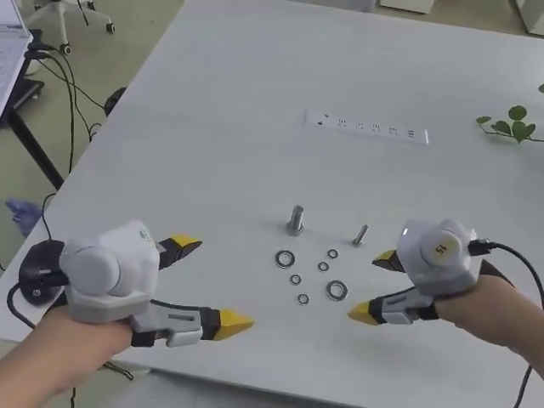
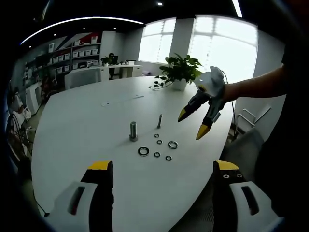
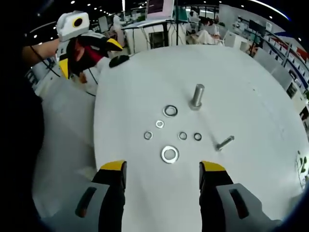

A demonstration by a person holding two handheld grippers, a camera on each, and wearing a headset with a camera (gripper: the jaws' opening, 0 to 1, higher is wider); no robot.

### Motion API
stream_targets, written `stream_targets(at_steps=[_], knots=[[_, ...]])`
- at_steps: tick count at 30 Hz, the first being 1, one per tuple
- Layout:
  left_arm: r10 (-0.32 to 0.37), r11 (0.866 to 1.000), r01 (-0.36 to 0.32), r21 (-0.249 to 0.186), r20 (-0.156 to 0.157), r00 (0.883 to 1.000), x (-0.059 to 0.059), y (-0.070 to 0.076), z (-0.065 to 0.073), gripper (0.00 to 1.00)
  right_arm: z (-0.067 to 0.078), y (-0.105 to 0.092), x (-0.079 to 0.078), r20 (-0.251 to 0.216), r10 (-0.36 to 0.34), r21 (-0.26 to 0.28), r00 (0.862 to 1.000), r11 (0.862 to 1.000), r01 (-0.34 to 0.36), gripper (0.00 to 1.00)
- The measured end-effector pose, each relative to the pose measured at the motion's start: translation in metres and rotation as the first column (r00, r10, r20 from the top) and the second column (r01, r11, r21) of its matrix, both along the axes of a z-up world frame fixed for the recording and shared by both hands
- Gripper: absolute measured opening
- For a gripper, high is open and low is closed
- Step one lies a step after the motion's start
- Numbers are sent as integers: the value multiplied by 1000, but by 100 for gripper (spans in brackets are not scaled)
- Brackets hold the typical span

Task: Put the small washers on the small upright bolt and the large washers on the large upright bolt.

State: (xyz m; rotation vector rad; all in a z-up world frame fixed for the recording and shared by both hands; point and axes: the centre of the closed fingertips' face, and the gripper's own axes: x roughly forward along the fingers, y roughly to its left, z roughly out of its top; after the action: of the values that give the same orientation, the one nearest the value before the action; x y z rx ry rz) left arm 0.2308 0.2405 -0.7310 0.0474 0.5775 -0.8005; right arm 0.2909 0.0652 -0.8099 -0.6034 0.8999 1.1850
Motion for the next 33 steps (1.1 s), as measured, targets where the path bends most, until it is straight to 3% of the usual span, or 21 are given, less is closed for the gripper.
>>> stream_targets(at_steps=[8,16,33], knots=[[-31,1000,31,2,-22,999,-9,-11,-8,81,-17,3,2,-8,66,-61,998,996,-67,57],[-24,1000,24,9,-10,1000,-9,-10,-10,80,-35,1,4,-12,135,-124,991,983,-136,51],[-35,999,35,6,-32,999,-17,-3,-14,77,-49,20,12,-33,172,-148,985,973,-175,47]])
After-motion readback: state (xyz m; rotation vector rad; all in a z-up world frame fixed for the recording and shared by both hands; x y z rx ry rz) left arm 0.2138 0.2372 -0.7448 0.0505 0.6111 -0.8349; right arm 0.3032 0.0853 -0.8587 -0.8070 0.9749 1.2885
